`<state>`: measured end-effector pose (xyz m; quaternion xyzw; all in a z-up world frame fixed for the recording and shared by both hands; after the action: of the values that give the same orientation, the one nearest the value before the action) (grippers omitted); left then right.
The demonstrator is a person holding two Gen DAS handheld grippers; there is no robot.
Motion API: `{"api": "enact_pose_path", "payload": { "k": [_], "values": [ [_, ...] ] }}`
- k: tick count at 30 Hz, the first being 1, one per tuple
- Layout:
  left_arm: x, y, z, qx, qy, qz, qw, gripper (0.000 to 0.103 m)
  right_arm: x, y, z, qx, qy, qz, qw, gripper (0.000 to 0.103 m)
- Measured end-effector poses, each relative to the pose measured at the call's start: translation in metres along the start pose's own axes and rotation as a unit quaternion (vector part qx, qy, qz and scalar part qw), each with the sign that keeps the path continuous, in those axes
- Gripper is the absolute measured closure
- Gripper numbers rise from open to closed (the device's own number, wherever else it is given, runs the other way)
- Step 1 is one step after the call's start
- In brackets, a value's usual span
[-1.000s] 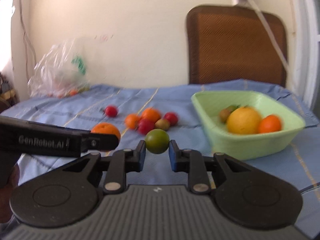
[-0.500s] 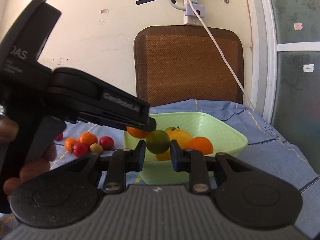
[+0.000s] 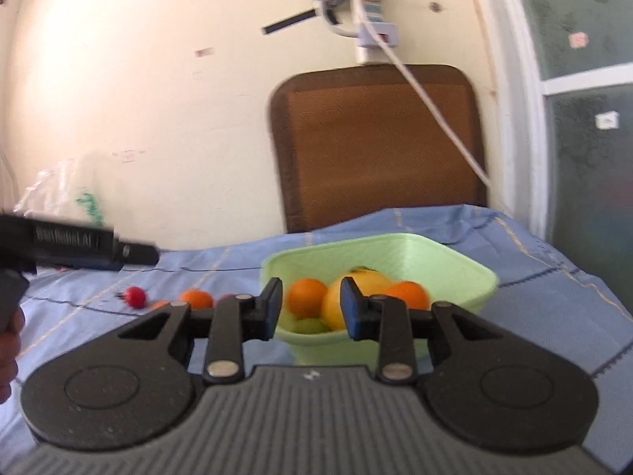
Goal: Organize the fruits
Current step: 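Carry both fruits over the bowl and open both grippers, then grasp a red cherry tomato with the right gripper while the left gripper grasps a tangerine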
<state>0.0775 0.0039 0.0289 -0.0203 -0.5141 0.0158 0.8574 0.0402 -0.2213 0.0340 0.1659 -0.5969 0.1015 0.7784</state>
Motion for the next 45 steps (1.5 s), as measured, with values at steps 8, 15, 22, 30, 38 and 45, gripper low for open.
{"api": "enact_pose_path", "payload": {
  "k": [8,15,22,30,38,45],
  "values": [
    [-0.025,0.053,-0.003,0.011,0.022,0.072,0.9971,0.04,0.0,0.051,-0.064,0.082,0.109,0.033,0.99,0.069],
    [-0.027,0.063,-0.002,-0.026,0.017,0.106,0.9938,0.04,-0.004,0.059,-0.106,0.085,0.164,0.032,0.982,0.068],
    [-0.027,0.062,-0.001,-0.036,0.012,0.105,0.9938,0.04,-0.006,0.061,-0.112,0.073,0.177,0.039,0.981,0.073],
    [-0.011,0.002,-0.02,-0.088,0.023,-0.011,0.9958,0.028,-0.02,0.063,-0.057,0.067,0.15,0.078,0.983,0.073],
    [-0.008,-0.03,-0.064,-0.078,0.074,-0.06,0.9924,0.053,-0.02,0.049,-0.067,0.1,0.174,0.02,0.979,0.071],
    [-0.015,-0.014,-0.057,-0.075,0.088,-0.03,0.9929,0.071,-0.022,0.053,-0.067,0.1,0.175,0.02,0.979,0.07]
  ]
}}
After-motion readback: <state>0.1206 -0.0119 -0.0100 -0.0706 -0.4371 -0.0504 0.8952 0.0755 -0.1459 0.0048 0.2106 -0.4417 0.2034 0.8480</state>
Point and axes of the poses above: each gripper's, at about its wrist camera, not at the fingertips, and z roughly against the way its jaws point, y to its left, x to its top, the point moved 1 cm from there along -z, roughly the way its jaws point, and after that the axes turned 9 degrees about x, right-handed, at the moved point
